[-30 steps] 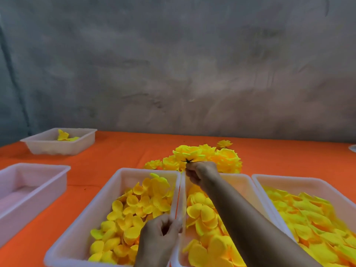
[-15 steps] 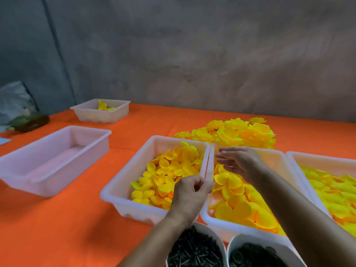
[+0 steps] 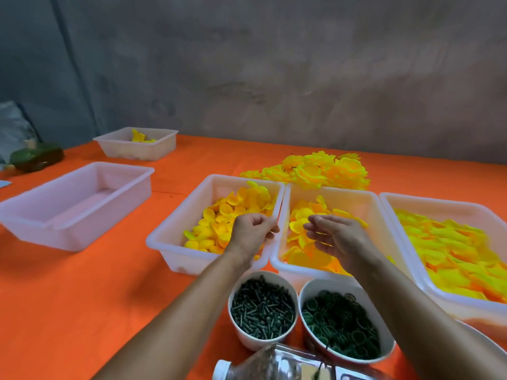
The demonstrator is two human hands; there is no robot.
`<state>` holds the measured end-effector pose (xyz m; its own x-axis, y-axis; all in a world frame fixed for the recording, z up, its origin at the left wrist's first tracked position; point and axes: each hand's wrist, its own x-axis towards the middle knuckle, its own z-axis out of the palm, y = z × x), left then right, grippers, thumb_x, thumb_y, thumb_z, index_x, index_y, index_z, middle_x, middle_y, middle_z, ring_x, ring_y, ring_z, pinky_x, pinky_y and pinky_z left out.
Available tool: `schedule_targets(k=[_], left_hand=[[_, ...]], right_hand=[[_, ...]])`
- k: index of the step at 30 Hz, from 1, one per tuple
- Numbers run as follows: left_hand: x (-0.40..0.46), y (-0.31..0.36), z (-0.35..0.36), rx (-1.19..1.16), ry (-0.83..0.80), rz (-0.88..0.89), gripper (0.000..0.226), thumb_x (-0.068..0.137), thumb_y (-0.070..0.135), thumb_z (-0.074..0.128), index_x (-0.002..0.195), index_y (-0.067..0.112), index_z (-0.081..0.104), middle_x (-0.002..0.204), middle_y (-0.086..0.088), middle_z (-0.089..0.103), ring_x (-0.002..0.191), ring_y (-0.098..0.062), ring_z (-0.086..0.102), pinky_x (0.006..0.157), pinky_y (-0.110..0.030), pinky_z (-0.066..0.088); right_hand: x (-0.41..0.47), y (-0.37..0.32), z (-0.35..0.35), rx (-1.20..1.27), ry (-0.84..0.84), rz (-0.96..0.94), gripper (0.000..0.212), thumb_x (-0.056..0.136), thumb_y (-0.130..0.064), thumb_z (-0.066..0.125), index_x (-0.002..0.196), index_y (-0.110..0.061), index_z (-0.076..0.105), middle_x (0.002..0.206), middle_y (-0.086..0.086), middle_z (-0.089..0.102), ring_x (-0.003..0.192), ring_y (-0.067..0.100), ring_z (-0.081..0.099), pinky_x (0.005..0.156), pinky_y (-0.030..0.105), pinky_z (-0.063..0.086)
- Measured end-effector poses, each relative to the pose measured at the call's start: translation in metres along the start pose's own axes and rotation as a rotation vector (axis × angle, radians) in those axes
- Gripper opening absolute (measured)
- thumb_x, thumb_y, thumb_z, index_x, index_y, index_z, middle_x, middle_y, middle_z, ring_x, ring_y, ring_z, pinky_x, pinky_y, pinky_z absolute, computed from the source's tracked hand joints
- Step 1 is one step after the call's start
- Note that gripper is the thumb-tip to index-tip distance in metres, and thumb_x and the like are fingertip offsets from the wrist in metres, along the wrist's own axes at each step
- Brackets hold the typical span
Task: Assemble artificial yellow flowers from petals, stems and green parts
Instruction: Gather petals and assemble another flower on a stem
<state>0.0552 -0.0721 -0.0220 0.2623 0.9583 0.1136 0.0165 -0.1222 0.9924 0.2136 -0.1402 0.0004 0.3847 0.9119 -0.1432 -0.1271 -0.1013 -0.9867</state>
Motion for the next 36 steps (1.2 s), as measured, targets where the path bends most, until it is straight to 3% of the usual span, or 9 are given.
schedule_targets(k=[3, 5, 9, 12, 16, 21, 25, 29, 36], left_hand=[[0.013, 0.005, -0.017, 0.074, 0.093, -0.042, 0.030, 0.090, 0.012, 0.061, 0.060, 0.011, 0.060, 0.064, -0.005, 0.062, 0.055, -0.013, 0.052, 0.053, -0.022, 0.041], [0.026, 0.004, -0.031, 0.318, 0.185, -0.028, 0.025, 0.088, 0.014, 0.064, 0.064, 0.007, 0.064, 0.071, -0.013, 0.063, 0.065, -0.022, 0.055, 0.061, -0.028, 0.041], [0.051, -0.004, -0.051, 1.024, 0.173, -0.207, 0.022, 0.085, 0.014, 0.060, 0.103, 0.006, 0.068, 0.112, -0.015, 0.065, 0.107, -0.033, 0.058, 0.086, -0.037, 0.048], [0.061, -0.008, -0.048, 1.241, 0.130, -0.363, 0.041, 0.083, 0.018, 0.062, 0.123, 0.012, 0.055, 0.131, -0.011, 0.046, 0.123, -0.031, 0.042, 0.094, -0.039, 0.042], [0.076, -0.011, -0.044, 1.247, 0.225, -0.387, 0.047, 0.084, 0.015, 0.064, 0.129, 0.012, 0.049, 0.133, -0.011, 0.037, 0.124, -0.030, 0.035, 0.093, -0.039, 0.044], [0.089, -0.019, -0.056, 1.195, 0.172, -0.322, 0.031, 0.087, -0.001, 0.053, 0.117, 0.001, 0.059, 0.121, -0.018, 0.060, 0.111, -0.034, 0.058, 0.085, -0.036, 0.049], [0.095, -0.025, -0.057, 1.170, 0.169, -0.240, 0.029, 0.086, 0.017, 0.062, 0.113, 0.007, 0.065, 0.119, -0.014, 0.063, 0.111, -0.033, 0.058, 0.086, -0.037, 0.048], [0.106, -0.024, -0.046, 1.316, 0.158, 0.035, 0.034, 0.090, 0.033, 0.059, 0.118, 0.013, 0.063, 0.125, -0.011, 0.056, 0.120, -0.031, 0.048, 0.094, -0.038, 0.043], [0.111, -0.040, -0.045, 1.283, -0.156, -0.062, 0.047, 0.084, 0.043, 0.066, 0.122, 0.017, 0.056, 0.130, -0.009, 0.056, 0.123, -0.028, 0.050, 0.091, -0.037, 0.043]], right_hand=[[-0.002, 0.004, 0.002, 0.018, -0.011, -0.004, 0.011, 0.092, -0.015, 0.058, 0.089, -0.012, 0.068, 0.084, 0.006, 0.071, 0.074, 0.015, 0.064, 0.068, 0.029, 0.046], [-0.002, 0.007, 0.004, 0.018, -0.014, -0.018, 0.011, 0.092, -0.016, 0.058, 0.091, -0.011, 0.069, 0.084, 0.006, 0.071, 0.073, 0.014, 0.065, 0.067, 0.029, 0.047], [0.004, 0.008, 0.011, -0.001, -0.004, -0.068, 0.011, 0.092, -0.017, 0.059, 0.092, -0.012, 0.069, 0.083, 0.005, 0.072, 0.070, 0.012, 0.065, 0.064, 0.027, 0.047], [0.010, 0.006, 0.016, -0.045, -0.008, -0.119, 0.011, 0.091, -0.018, 0.061, 0.090, -0.012, 0.070, 0.081, 0.003, 0.072, 0.069, 0.012, 0.065, 0.061, 0.026, 0.047], [0.021, 0.000, 0.025, -0.120, -0.034, -0.162, 0.010, 0.091, -0.019, 0.061, 0.087, -0.015, 0.070, 0.077, 0.000, 0.073, 0.063, 0.006, 0.065, 0.057, 0.021, 0.047], [0.041, -0.007, 0.043, -0.217, -0.092, -0.244, 0.013, 0.092, -0.012, 0.058, 0.092, -0.006, 0.070, 0.074, 0.002, 0.070, 0.060, 0.007, 0.062, 0.052, 0.016, 0.044], [0.058, -0.010, 0.061, -0.311, -0.133, -0.325, 0.013, 0.093, -0.009, 0.056, 0.086, -0.007, 0.068, 0.072, 0.003, 0.067, 0.060, 0.010, 0.059, 0.050, 0.016, 0.041], [0.077, -0.002, 0.072, -0.333, -0.069, -0.359, 0.014, 0.092, -0.005, 0.056, 0.085, -0.004, 0.069, 0.074, 0.011, 0.066, 0.061, 0.012, 0.058, 0.050, 0.013, 0.042], [0.091, 0.020, 0.072, -0.286, 0.063, -0.414, 0.013, 0.091, -0.005, 0.058, 0.083, -0.007, 0.069, 0.078, 0.017, 0.069, 0.067, 0.018, 0.062, 0.073, 0.035, 0.051]])
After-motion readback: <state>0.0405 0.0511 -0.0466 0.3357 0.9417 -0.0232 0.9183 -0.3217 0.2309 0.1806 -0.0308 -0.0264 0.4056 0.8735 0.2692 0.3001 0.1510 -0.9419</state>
